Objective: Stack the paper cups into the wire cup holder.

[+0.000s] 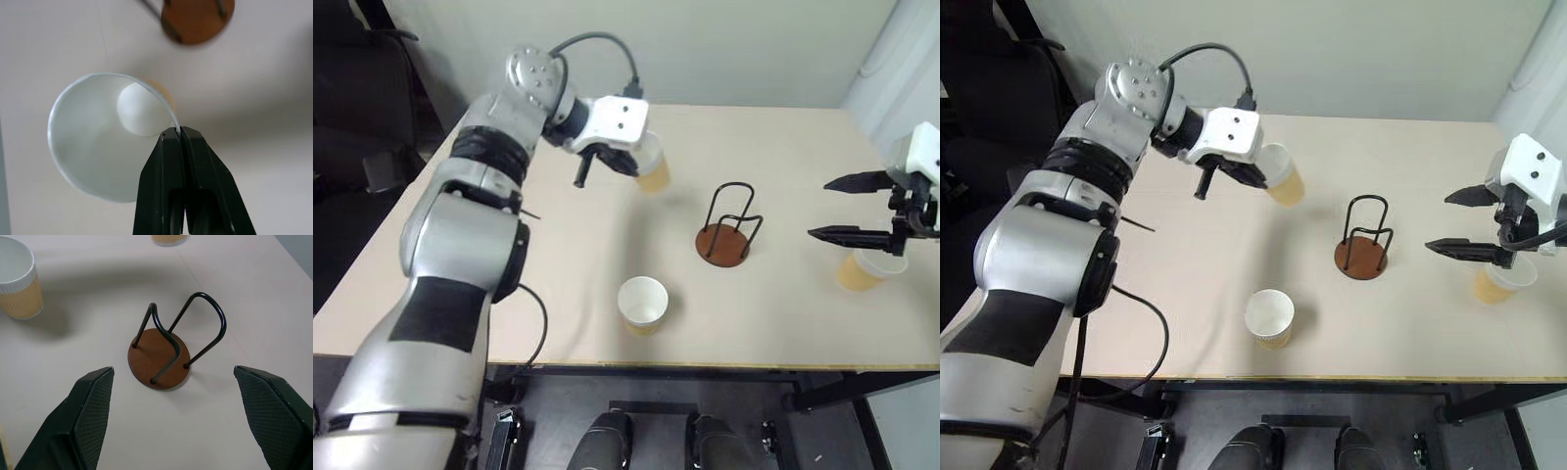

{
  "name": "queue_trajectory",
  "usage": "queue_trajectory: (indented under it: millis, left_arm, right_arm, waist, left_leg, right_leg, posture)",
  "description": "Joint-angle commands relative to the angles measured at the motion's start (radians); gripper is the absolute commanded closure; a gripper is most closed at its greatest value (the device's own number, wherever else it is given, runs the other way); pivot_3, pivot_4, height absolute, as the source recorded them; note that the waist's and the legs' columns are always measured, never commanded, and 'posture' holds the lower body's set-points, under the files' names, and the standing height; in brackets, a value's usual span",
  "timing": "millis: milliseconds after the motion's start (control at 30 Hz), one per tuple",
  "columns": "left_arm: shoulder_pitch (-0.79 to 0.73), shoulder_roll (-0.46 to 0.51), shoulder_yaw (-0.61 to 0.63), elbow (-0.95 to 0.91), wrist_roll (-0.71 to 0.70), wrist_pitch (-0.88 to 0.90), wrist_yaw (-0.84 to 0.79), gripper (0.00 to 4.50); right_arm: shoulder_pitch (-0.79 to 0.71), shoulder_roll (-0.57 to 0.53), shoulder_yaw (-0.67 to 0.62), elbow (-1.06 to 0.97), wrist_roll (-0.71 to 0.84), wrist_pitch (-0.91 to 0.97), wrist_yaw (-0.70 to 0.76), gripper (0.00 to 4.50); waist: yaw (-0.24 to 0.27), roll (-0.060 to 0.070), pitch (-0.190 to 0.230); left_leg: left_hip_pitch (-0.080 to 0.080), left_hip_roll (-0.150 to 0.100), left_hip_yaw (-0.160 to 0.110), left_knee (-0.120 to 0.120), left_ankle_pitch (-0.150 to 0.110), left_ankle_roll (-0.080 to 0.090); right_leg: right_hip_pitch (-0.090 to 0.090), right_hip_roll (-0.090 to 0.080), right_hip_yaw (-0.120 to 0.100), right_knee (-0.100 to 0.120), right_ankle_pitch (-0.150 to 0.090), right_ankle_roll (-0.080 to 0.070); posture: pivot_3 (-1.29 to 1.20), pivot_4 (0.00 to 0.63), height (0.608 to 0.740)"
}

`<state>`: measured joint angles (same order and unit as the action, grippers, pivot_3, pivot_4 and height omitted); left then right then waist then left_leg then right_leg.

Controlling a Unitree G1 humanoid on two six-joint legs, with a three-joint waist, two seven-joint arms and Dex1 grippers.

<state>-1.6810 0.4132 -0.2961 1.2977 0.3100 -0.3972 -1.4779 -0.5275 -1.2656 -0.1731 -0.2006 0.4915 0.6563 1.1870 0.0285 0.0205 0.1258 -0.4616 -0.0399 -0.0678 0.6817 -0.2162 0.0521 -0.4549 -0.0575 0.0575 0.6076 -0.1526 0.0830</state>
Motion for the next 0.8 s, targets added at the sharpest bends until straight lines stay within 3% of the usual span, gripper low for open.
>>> queue_trajectory:
  millis: [33,300,800]
  left_arm:
    - [-0.074,-0.032,0.037,-0.010,-0.037,0.002,-0.028,4.44]
    - [-0.132,-0.139,0.049,-0.014,-0.065,-0.016,-0.067,4.44]
    - [-0.138,-0.206,0.040,-0.019,-0.073,-0.047,-0.106,4.44]
  right_arm:
    - [-0.015,-0.011,-0.013,0.005,-0.013,-0.023,0.007,0.51]
    - [-0.014,-0.021,-0.022,0.007,-0.019,-0.020,0.015,0.51]
    - [0.017,-0.044,-0.057,-0.016,-0.013,0.002,0.017,0.51]
  waist:
    - [-0.001,0.000,0.000]
    - [-0.003,0.000,0.000]
    - [0.000,0.000,0.000]
  left_leg:
    - [0.000,0.001,0.000,0.000,-0.001,0.000]
    - [0.002,0.001,0.003,0.001,-0.006,0.003]
    - [0.003,0.001,0.006,0.003,-0.008,0.005]
  right_leg:
    - [0.000,-0.001,0.001,0.000,0.000,0.001]
    - [0.001,-0.002,0.002,0.000,-0.001,0.010]
    - [0.004,-0.002,0.002,0.000,-0.002,0.013]
  posture:
    - [0.00,0.150,0.740]
    - [0.00,0.150,0.740]
    - [0.00,0.150,0.740]
